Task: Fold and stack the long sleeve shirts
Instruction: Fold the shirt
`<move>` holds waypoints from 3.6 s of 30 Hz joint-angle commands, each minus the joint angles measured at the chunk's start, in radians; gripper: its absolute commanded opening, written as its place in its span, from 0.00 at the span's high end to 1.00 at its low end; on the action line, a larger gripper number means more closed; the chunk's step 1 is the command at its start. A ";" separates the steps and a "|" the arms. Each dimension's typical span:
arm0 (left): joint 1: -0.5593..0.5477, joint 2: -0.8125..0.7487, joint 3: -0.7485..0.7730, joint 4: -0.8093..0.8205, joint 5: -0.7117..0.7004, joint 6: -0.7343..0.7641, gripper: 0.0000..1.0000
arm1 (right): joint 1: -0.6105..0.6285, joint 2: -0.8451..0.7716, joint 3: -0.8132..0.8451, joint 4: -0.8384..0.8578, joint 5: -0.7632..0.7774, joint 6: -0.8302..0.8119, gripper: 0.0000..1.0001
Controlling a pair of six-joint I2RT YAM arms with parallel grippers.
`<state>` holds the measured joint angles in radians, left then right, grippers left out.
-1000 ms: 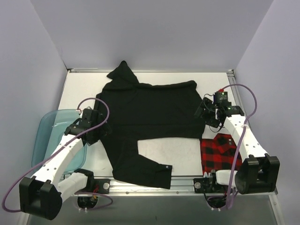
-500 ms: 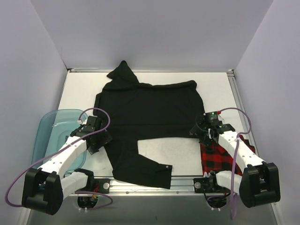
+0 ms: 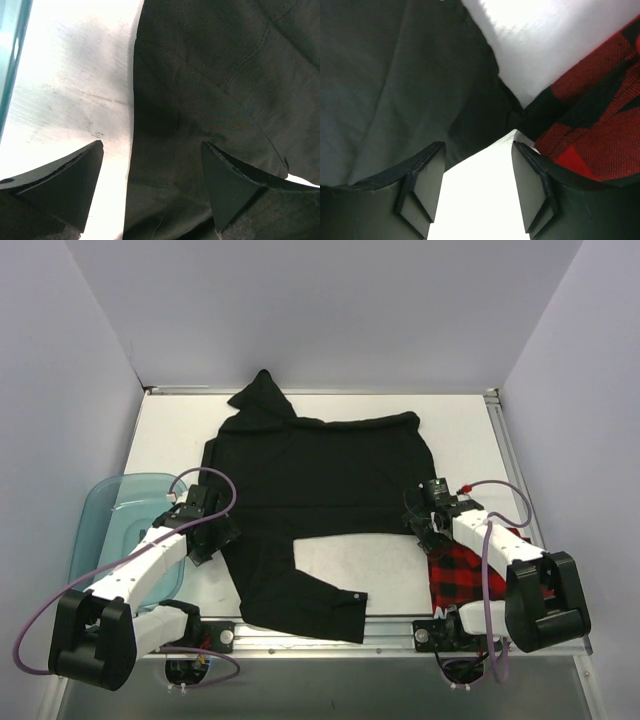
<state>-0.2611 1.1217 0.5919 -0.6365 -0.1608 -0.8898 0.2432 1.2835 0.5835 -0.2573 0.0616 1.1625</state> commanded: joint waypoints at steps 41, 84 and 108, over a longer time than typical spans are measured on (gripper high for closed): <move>0.033 0.199 0.069 0.100 -0.022 -0.043 0.36 | 0.013 0.089 0.116 -0.066 0.078 -0.139 1.00; 0.057 0.407 0.534 -0.048 -0.011 0.032 1.00 | -0.151 0.362 0.637 -0.307 -0.095 -0.504 1.00; 0.089 0.647 0.687 -0.014 0.006 0.046 0.72 | -0.188 0.659 0.854 -0.315 -0.083 -0.546 0.74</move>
<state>-0.1799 1.7733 1.2316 -0.6781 -0.1558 -0.8494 0.0692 1.9446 1.3964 -0.5308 -0.0559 0.6418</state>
